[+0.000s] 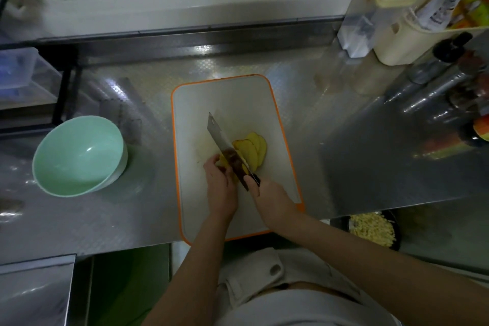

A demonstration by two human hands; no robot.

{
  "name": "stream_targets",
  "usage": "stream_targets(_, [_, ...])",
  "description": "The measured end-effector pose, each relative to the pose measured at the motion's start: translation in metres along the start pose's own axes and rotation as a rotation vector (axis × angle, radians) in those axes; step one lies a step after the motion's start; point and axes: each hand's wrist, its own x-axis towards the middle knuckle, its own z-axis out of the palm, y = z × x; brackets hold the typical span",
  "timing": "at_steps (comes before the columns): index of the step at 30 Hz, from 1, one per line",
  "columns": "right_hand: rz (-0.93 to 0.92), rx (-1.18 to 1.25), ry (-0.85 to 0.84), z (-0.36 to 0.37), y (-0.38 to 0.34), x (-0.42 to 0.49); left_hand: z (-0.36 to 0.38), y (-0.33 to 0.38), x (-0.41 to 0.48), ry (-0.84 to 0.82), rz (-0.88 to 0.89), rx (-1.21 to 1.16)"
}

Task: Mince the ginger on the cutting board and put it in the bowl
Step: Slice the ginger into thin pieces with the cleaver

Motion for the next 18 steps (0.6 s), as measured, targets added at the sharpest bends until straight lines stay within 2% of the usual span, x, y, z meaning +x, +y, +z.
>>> stream_targets(6, [-0.007,0.072,-0.025,0.001,-0.011,0.008,-0.002,0.003,-0.002,-0.009,-0.015,-0.029])
stream_targets(18, [0.004,0.019,-0.086,-0.007,-0.006,-0.002,-0.004,0.011,-0.003,-0.023,-0.019,0.01])
